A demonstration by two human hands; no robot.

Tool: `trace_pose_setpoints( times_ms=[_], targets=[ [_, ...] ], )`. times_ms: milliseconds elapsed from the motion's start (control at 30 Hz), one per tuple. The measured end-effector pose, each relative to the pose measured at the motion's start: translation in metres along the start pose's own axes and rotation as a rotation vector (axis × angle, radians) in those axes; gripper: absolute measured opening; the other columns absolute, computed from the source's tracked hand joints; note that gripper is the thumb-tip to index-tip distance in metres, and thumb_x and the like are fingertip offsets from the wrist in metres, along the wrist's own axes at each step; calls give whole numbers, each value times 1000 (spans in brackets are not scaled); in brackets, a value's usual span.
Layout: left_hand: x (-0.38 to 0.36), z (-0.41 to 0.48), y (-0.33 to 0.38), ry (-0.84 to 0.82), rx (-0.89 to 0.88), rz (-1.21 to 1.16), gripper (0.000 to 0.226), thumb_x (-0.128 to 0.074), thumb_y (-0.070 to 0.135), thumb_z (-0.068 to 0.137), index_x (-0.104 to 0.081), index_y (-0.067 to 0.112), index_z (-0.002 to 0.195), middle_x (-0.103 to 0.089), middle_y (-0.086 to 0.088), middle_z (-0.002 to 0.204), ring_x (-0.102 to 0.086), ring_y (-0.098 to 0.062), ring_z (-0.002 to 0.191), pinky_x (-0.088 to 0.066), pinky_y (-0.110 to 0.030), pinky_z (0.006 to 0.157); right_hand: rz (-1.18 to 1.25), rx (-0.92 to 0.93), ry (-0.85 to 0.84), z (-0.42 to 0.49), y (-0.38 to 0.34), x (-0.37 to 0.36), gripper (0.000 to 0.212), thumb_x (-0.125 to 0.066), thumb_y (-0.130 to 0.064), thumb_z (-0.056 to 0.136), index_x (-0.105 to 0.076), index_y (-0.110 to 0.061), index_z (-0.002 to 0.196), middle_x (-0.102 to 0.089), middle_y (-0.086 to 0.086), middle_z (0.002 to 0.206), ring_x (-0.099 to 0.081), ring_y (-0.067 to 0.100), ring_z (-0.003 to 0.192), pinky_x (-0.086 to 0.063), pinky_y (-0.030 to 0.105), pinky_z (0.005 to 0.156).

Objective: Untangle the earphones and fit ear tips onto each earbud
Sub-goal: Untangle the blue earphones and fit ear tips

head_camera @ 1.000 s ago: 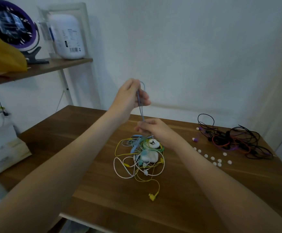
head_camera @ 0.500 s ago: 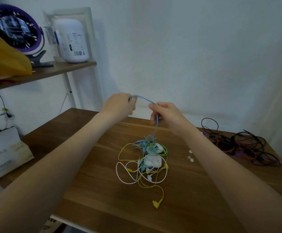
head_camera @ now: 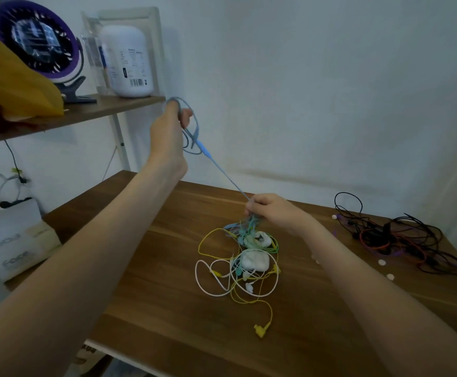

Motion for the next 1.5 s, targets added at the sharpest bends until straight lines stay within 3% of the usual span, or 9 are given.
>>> trace_pose_setpoints(
  times_ms=[100,167,267,400,500,600,933,1200,1500],
  targets=[
    [0,-5,-10,-110,77,-200,55,-41,23,101,-36,18,46,-61,2,57,-53,-7,59,-40,-24,77,4,55,60,1,-8,5,26,-48,-23,99,-67,-9,87,-66,15,97,-55,18,84,-46,38,81],
    [-8,-14,-24,-208,173,-306,46,-42,24,102,-32,15,57,-46,2,43,-43,-9,38,-42,-22,53,33,110,62,2,-20,5,26,-48,-20,100,-64,-11,82,-66,7,82,-54,11,72,-43,25,69],
    [-8,-14,-41,-216,99,67,42,-51,28,98,-39,15,59,-37,-1,45,-23,-10,31,-20,-19,36,6,154,36,3,-40,0,24,-46,-20,100,-61,-11,83,-63,1,66,-53,10,60,-42,17,59],
    [-28,-27,-51,-474,-147,775,35,-58,42,91,-61,14,72,-59,7,62,-45,-7,53,-33,-30,52,64,175,42,7,-54,0,25,-51,-18,98,-60,-15,75,-57,3,59,-51,9,52,-40,18,55],
    [-35,-40,-65,-682,-92,935,30,-61,39,90,-70,10,87,-67,2,77,-56,-7,72,-39,-22,61,51,175,41,8,-58,3,24,-53,-15,96,-63,-16,74,-61,13,69,-53,15,62,-40,26,63],
    [-30,-42,-72,-770,-60,1038,29,-62,37,90,-71,11,81,-64,-4,62,-49,-5,49,-34,-17,49,63,190,67,6,-58,11,20,-53,-13,96,-67,-5,85,-59,5,65,-49,15,60,-39,23,56],
    [-17,-37,-49,-443,-127,831,26,-50,24,96,-67,13,79,-34,1,52,-32,-14,48,-24,-27,47,69,103,113,7,-43,13,21,-46,-17,100,-63,-11,90,-68,16,91,-62,23,77,-52,35,70],
    [9,-28,-45,-257,-127,774,29,-50,22,96,-68,13,75,-29,4,42,-26,-13,42,-22,-27,44,138,48,42,12,-47,1,15,-43,-9,100,-58,-11,102,-67,13,74,-61,25,57,-54,35,62],
    [4,-24,-58,-342,72,472,26,-51,23,95,-67,11,79,-24,1,45,-20,-12,32,-20,-22,39,294,73,-37,-1,-45,-3,24,-51,-16,98,-59,-11,120,-67,2,94,-63,12,66,-49,21,57]
  ],
)
Point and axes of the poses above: each hand's wrist, its own z-axis towards the middle knuckle, its own x-axis out of the back of the hand, y = z × x, the point moved 7 cm from there along z, towards the middle knuckle
